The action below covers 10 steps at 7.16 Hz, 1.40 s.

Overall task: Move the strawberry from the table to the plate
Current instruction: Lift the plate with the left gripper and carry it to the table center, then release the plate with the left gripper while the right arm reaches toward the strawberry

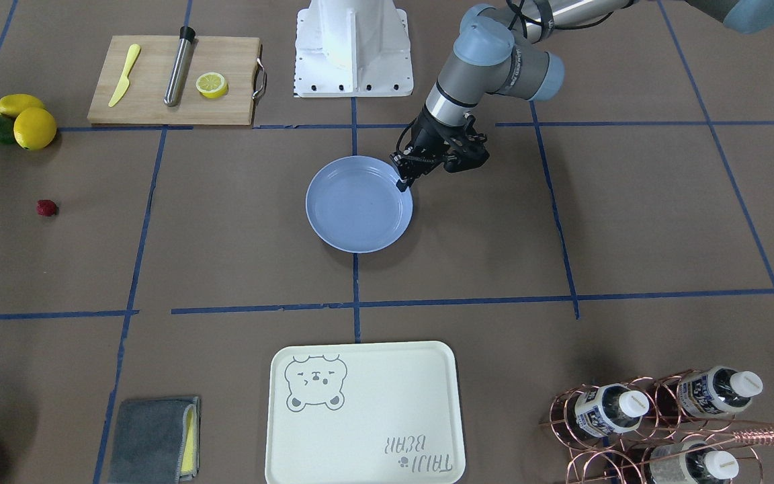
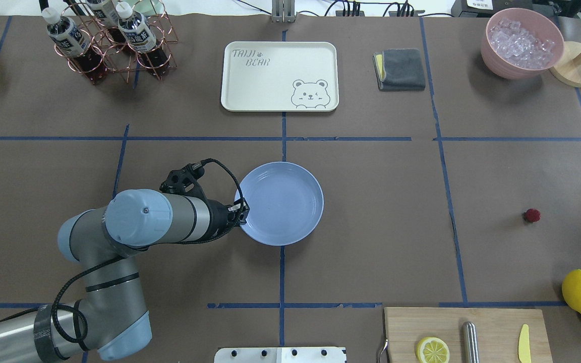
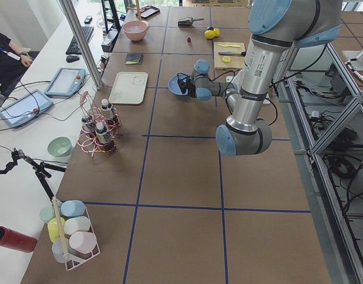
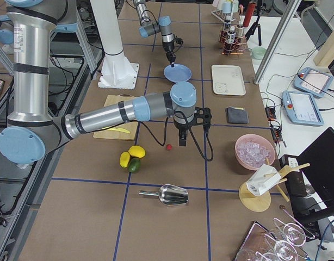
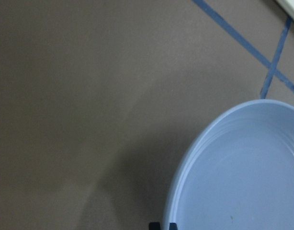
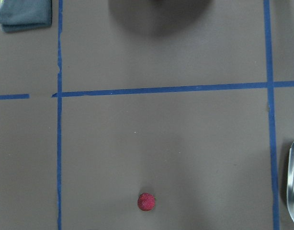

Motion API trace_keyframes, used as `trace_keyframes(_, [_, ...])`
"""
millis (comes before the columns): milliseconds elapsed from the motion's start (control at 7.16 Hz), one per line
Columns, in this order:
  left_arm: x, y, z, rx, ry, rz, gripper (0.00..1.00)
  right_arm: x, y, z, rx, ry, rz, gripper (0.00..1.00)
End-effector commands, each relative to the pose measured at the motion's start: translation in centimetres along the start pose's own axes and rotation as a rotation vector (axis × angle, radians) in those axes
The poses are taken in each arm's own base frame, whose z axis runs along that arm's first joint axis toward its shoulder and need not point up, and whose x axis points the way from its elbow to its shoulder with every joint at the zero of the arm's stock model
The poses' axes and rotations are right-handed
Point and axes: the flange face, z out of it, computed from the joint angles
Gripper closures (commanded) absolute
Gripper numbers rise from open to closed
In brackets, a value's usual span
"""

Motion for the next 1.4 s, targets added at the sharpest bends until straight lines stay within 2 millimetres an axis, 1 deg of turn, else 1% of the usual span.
trace_keyframes(0, [-0.2, 0.0, -0.2, 0.001, -0.002, 0.018, 0.23, -3.3, 0.3, 0.9, 0.014, -0.022, 0.013, 0.0])
trace_keyframes(140, [0.3, 0.0, -1.1, 0.006, -0.009, 0.052, 0.0, -4.6, 0.5, 1.9, 0.025, -0.04, 0.027, 0.0])
trace_keyframes(279, [1.6, -0.6, -3.4, 0.025, -0.045, 0.121, 0.0, -6.3, 0.9, 3.7, 0.004, -0.039, 0.029, 0.0])
trace_keyframes(419, [2.8, -2.2, -6.5, 0.053, -0.084, 0.186, 0.0, -8.0, 1.4, 6.0, -0.002, -0.021, 0.015, 0.0])
trace_keyframes(559, [3.3, -5.5, -8.8, 0.047, -0.111, 0.19, 0.0, -9.3, 2.1, 8.3, 0.004, 0.008, -0.001, 0.0])
trace_keyframes(699, [3.5, -9.8, -11.6, 0.067, -0.121, 0.177, 0.0, -8.1, 3.4, 10.9, 0.0, 0.039, -0.024, 0.0])
trace_keyframes(838, [3.9, -11.8, -13.6, 0.089, -0.11, 0.19, 0.0, -6.4, 4.1, 13.6, 0.01, 0.043, -0.034, 0.0])
trace_keyframes(978, [4.0, -11.9, -14.3, 0.094, -0.101, 0.195, 0.0, -3.6, 5.0, 16.7, 0.041, 0.049, -0.081, 0.0])
trace_keyframes(1118, [4.1, -11.9, -14.3, 0.094, -0.1, 0.194, 0.0, -3.3, 5.4, 18.5, 0.054, 0.054, -0.079, 0.0])
trace_keyframes(1257, [4.2, -11.9, -14.4, 0.094, -0.097, 0.195, 0.0, -3.7, 6.3, 20.7, 0.047, 0.099, -0.107, 0.0])
